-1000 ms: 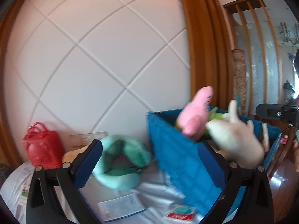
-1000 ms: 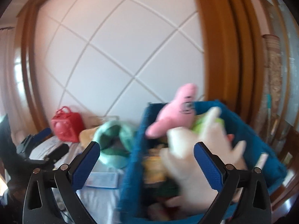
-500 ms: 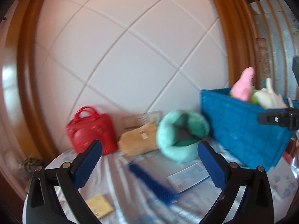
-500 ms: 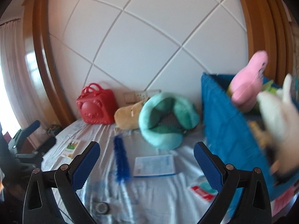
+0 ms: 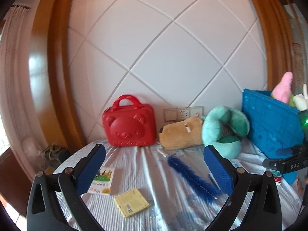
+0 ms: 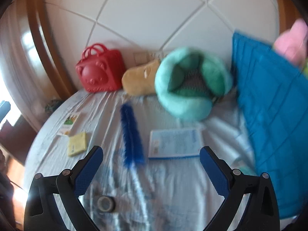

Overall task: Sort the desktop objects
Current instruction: 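Withdraw both tools from the crate back over the bed, then lower the left tool toward the black tape roll while the right approaches the Tylenol box, then grasp the black tape roll with the left tool while the right grasps the Tylenol box, then carry the tape roll and Tylenol box over the blue crate and release both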

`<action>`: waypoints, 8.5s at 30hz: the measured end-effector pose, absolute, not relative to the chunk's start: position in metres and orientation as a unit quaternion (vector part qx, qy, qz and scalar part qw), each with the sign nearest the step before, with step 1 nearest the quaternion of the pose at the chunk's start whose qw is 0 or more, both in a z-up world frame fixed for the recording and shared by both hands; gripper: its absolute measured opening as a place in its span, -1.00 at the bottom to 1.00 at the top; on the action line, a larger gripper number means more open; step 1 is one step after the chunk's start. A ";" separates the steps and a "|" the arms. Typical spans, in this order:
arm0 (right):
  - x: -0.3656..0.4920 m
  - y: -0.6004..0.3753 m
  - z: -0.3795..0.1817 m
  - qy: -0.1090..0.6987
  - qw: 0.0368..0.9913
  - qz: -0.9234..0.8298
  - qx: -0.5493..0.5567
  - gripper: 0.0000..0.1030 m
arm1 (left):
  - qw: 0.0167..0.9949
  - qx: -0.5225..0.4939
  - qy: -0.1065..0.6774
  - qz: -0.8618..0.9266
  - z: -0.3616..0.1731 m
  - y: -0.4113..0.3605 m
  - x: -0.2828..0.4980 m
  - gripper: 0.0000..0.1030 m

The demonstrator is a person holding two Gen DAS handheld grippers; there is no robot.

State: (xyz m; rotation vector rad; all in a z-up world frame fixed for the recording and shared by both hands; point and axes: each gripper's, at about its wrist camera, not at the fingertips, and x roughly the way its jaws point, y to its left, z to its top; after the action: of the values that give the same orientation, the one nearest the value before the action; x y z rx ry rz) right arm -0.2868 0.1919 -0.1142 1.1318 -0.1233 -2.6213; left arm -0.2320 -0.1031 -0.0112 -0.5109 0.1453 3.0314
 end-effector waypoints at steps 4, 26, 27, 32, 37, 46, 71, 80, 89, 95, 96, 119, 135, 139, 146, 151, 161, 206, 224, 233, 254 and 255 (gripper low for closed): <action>-0.311 0.185 -0.144 -0.037 0.169 -0.886 0.430 0.97 | 0.008 -0.180 0.050 0.982 -0.031 -0.113 -0.230 1.00; -0.252 0.234 -0.236 0.030 0.068 -0.875 0.478 0.97 | 0.200 -0.387 0.079 0.897 -0.233 -0.051 -0.231 1.00; -0.251 0.241 -0.239 0.037 0.066 -0.875 0.479 0.97 | 0.194 -0.398 0.080 0.893 -0.238 -0.049 -0.234 1.00; -0.264 0.270 -0.255 0.094 0.049 -0.873 0.477 0.97 | 0.188 -0.405 0.084 0.891 -0.249 -0.037 -0.233 1.00; -0.301 0.297 -0.278 0.116 0.036 -0.856 0.503 0.95 | 0.188 -0.406 0.089 0.890 -0.248 -0.024 -0.231 1.00; -0.350 0.304 -0.308 0.178 0.019 -0.803 0.568 0.99 | 0.194 -0.404 0.087 0.890 -0.242 -0.009 -0.233 1.00; -0.418 0.339 -0.317 0.056 0.123 -0.783 0.607 0.91 | 0.182 -0.368 0.100 0.906 -0.206 -0.009 -0.223 1.00; -0.418 0.339 -0.316 0.086 0.100 -0.800 0.585 0.78 | 0.189 -0.403 0.071 0.893 -0.225 -0.003 -0.230 1.00; -0.420 0.333 -0.334 0.125 0.070 -0.766 0.626 0.99 | 0.205 -0.390 0.092 0.893 -0.216 0.012 -0.226 1.00; -0.394 0.328 -0.309 -0.067 0.170 -0.728 0.661 0.96 | 0.206 -0.370 0.098 0.901 -0.205 0.012 -0.223 1.00; -0.386 0.323 -0.298 -0.052 0.179 -0.740 0.646 0.96 | 0.206 -0.367 0.100 0.902 -0.204 0.013 -0.223 1.00; -0.369 0.337 -0.333 0.038 0.014 -0.762 0.646 1.00 | 0.226 -0.342 0.097 0.907 -0.183 0.018 -0.209 1.00; -0.239 0.348 -0.343 -0.038 -0.056 -0.818 0.571 0.95 | 0.249 -0.307 0.110 0.912 -0.159 0.025 -0.217 1.00; -0.242 0.344 -0.345 -0.097 0.022 -0.829 0.551 0.95 | 0.251 -0.320 0.111 0.907 -0.165 0.025 -0.217 1.00; -0.269 0.247 -0.304 0.030 0.113 -0.860 0.497 0.95 | 0.240 -0.316 0.112 0.911 -0.163 0.019 -0.218 1.00; -0.293 0.312 -0.291 -0.015 -0.009 -0.868 0.496 0.95 | 0.229 -0.318 0.093 0.915 -0.165 0.007 -0.220 1.00; -0.311 0.349 -0.302 -0.017 -0.022 -0.842 0.539 0.93 | 0.221 -0.325 0.090 0.915 -0.177 -0.003 -0.223 1.00; -0.345 0.350 -0.325 0.007 -0.006 -0.824 0.566 0.60 | 0.218 -0.467 0.105 0.850 -0.283 0.005 -0.236 0.05; -0.283 0.285 -0.303 0.011 0.046 -0.853 0.519 0.40 | 0.212 -0.451 0.092 0.862 -0.274 -0.006 -0.231 0.03; -0.249 0.243 -0.264 -0.016 0.082 -0.872 0.482 0.40 | 0.210 -0.423 0.095 0.876 -0.248 -0.006 -0.224 0.03; -0.179 0.194 -0.122 -0.043 -0.019 -0.933 0.356 0.40 | 0.313 -0.279 0.125 0.899 -0.099 -0.028 -0.217 0.03; -0.175 0.192 -0.113 -0.042 -0.024 -0.937 0.347 0.40 | 0.318 -0.270 0.126 0.900 -0.091 -0.026 -0.217 0.03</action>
State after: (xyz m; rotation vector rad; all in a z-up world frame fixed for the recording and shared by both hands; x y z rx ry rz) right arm -0.1750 0.1923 -0.1134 1.1059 -0.1326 -2.9895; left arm -0.2167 -0.0260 -0.0910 -0.7107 0.3321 2.3675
